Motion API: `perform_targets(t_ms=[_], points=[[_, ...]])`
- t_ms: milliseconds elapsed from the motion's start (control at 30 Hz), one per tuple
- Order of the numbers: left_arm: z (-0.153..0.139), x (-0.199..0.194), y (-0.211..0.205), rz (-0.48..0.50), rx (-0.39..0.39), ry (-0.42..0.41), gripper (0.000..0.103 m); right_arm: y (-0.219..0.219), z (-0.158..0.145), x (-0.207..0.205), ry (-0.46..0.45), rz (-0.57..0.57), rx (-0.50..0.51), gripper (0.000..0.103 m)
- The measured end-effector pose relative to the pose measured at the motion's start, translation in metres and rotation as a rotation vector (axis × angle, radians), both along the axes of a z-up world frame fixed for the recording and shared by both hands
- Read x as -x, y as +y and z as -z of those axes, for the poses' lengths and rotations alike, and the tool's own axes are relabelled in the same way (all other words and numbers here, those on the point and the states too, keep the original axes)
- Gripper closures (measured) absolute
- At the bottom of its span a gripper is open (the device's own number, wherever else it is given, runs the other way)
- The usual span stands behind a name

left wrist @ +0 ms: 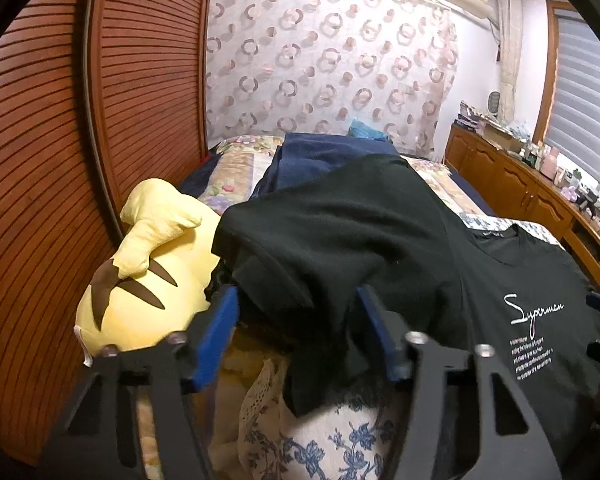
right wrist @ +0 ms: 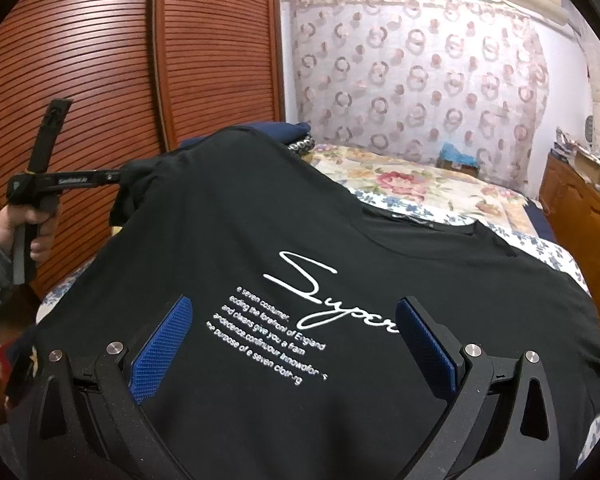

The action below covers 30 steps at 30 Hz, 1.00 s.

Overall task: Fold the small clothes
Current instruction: 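Grasp the side edge of the black T-shirt with the left gripper and lift, then lay the lifted side over the shirt body and open the left gripper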

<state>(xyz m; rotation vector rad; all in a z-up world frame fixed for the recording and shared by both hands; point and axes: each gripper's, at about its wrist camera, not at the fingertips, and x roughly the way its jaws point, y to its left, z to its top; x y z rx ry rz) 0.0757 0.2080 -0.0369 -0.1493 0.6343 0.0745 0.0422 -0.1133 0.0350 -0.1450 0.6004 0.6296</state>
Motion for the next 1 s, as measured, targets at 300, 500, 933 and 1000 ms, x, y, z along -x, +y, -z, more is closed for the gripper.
perform_targets(t_ms=[300, 500, 933, 1000], points=[[0.004, -0.006, -0.010, 0.037, -0.020, -0.003, 0.092, 0.017, 0.000, -0.006, 0.011, -0.045, 0.000, 0.000], [-0.014, 0.008, -0.025, 0.039, -0.080, -0.069, 0.099, 0.011, 0.006, -0.004, 0.021, -0.039, 0.000, 0.000], [-0.077, -0.008, -0.075, 0.171, -0.096, -0.162, 0.099, -0.013, 0.004, -0.012, 0.024, 0.026, -0.029, 0.000], [-0.081, -0.014, -0.090, 0.206, -0.106, -0.157, 0.099, -0.020, 0.002, -0.014, 0.018, 0.041, -0.034, 0.000]])
